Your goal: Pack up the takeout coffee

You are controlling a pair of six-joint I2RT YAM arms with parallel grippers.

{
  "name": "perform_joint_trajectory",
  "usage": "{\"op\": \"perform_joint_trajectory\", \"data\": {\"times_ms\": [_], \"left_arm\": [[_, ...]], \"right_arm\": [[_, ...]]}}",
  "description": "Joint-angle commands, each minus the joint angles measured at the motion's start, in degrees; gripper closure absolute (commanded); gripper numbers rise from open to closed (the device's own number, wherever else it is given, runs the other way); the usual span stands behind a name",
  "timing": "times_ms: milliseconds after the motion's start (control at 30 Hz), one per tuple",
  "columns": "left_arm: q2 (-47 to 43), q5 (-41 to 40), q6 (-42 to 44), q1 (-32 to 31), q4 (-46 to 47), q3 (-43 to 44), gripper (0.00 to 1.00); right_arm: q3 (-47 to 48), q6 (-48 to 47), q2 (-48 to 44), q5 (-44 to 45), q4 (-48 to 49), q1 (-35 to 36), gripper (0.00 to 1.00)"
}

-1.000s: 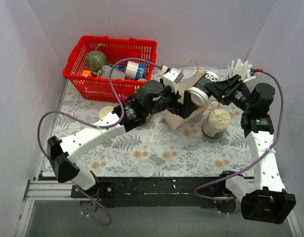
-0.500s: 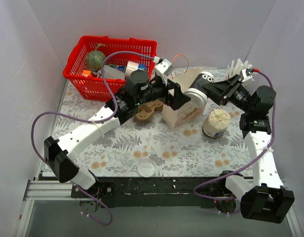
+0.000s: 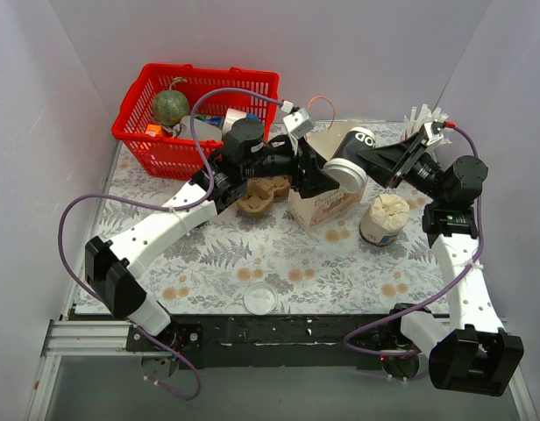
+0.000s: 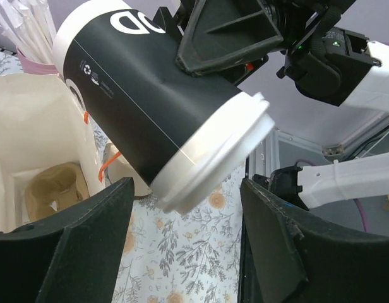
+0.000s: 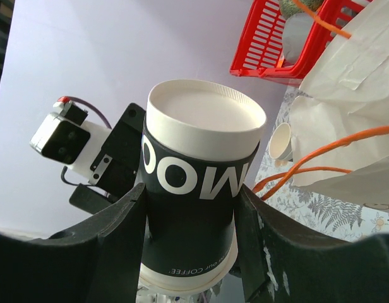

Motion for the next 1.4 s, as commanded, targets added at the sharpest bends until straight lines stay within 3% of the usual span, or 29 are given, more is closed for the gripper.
{"op": "perform_joint_trajectory", "data": {"times_ms": [0,333,400,433,567,733,900,933,967,1100,1367], "left_arm": [[0.2,4.3,-0.3,1.6,0.1,3.1,0.37],[0.2,4.7,-3.4,1.9,1.8,2.8,0.64],[-0.1,4.8,-5.0,1.9,2.8,2.0,0.70],[-0.5,4.9,-6.6,1.9,3.6,1.2,0.79],[-2.0,5.1,-10.0,1.9,7.4,-2.3,0.99],[-3.5,5.7,-13.8,1.9,11.9,-5.2,1.00],[-4.7,-3.3,-20.0,1.9,11.4,-5.7,1.00],[-4.9,-4.3,-20.6,1.9,11.7,-6.0,1.00],[-5.2,-5.4,-21.3,1.9,11.7,-6.3,1.00],[-5.8,-14.8,-22.7,2.0,7.3,-5.3,1.00],[-6.4,-20.6,-23.2,1.9,2.3,-3.6,1.00]], "right_arm": [[-0.2,1.6,-0.3,-2.0,5.3,1.5,0.63],[-1.1,0.7,-0.5,-1.3,4.8,1.9,0.62],[0.3,-2.0,-0.3,-0.1,0.2,1.9,0.52],[0.8,-3.3,-0.1,0.1,-0.9,1.9,0.51],[1.1,-4.7,0.3,0.7,-1.0,1.9,0.47],[1.2,-4.9,0.7,0.5,-1.5,1.9,0.41],[0.6,-5.4,0.7,1.4,-2.7,1.9,0.23],[0.5,-5.5,0.7,1.7,-2.9,1.8,0.11],[0.6,-5.7,0.8,2.0,-3.8,1.8,0.07],[-0.4,-5.1,0.2,3.1,-3.7,1.8,0.04],[-1.9,0.3,-0.4,3.9,4.4,1.2,0.02]]}}
